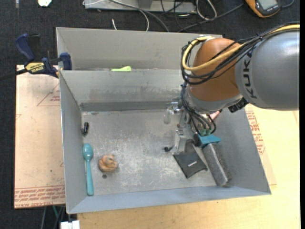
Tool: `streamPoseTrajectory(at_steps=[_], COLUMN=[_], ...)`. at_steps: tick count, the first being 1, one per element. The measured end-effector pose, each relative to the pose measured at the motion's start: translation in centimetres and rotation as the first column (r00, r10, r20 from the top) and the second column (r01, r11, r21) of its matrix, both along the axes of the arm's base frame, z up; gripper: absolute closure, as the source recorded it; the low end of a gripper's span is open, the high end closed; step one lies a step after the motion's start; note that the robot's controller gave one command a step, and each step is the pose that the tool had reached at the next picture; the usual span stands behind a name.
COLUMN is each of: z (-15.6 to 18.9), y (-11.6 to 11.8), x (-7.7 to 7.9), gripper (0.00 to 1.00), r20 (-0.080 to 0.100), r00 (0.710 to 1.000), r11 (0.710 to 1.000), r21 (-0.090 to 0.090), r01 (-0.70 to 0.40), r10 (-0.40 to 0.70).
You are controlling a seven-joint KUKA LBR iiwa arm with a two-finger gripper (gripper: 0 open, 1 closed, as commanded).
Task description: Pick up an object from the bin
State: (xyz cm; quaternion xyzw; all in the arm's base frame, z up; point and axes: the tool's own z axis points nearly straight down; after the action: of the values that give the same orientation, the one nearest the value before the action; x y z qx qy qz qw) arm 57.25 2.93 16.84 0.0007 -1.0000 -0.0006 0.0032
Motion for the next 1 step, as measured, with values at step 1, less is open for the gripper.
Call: streamPoseTrajectory(at_steps=[1], z=[0.48], y=[-0.02], x=[0.14], gripper=[0.00], r20=[0.008], r00=[1.000], r11=[1.000], r21=[0.000], r01=[0.001], r10=[-0.001])
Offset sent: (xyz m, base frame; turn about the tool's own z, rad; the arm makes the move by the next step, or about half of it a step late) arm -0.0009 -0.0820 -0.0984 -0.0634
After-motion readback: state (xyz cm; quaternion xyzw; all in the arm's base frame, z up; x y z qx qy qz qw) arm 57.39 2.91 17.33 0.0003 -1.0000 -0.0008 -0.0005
